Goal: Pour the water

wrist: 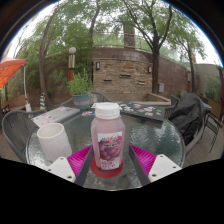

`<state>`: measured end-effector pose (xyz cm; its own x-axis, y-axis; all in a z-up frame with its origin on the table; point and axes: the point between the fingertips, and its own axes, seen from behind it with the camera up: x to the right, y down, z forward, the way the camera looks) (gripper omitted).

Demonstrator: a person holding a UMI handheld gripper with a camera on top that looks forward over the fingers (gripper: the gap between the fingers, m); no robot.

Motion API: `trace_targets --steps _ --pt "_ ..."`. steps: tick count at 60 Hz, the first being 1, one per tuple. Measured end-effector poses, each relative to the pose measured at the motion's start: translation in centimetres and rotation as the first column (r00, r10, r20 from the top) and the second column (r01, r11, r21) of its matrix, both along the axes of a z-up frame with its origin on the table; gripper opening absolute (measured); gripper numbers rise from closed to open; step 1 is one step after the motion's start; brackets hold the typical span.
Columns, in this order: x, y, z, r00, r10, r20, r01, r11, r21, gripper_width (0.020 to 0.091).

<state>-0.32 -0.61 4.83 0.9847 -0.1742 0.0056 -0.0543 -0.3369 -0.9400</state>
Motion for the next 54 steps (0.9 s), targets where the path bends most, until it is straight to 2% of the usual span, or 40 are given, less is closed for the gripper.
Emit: trace_targets --steps 15,27,34,45,54 --pt "-2.8 -8.3 3.4 0.998 0.001 -0.065 0.006 0.995 0.104 0.0782" --pt "-6.5 -12.5 7.3 0.983 0.117 -0.14 -0.081 0.967 0.243 0.0785" --pt "-6.8 -14.3 7.2 0.973 0.17 -0.155 -0.123 0.954 0.275 0.0783" --pt "-5.1 -15.4 6.1 0.959 0.191 -0.208 -0.128 0.951 0.28 0.0796" --pt "-2.8 -15.6 5.6 0.955 0.149 -0.256 -0.075 0.957 0.279 0.0798"
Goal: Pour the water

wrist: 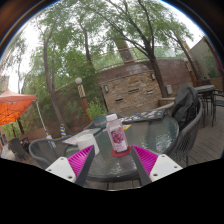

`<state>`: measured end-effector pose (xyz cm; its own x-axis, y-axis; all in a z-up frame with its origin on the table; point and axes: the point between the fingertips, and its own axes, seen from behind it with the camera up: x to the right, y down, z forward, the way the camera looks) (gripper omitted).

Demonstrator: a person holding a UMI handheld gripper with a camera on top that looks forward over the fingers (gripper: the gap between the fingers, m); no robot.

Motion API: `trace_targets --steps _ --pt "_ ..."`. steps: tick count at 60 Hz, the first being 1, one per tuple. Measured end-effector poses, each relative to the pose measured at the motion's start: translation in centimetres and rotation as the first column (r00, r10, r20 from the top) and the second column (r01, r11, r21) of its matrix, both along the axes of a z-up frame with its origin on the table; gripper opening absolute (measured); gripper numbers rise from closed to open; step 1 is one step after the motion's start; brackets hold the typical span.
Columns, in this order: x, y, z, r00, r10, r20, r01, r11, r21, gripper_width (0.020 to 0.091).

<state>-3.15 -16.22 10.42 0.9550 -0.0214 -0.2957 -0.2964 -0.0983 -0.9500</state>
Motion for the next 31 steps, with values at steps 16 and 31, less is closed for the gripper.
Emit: trace_targets --steps 16,31 --pt "0.6 -0.9 0.2 1.0 -0.014 -0.012 0.014 1.0 0.008 0.0799" --pt "-0.6 -1.3 0.7 0.998 -0.019 0.058 0.018 1.0 0.01 0.0799"
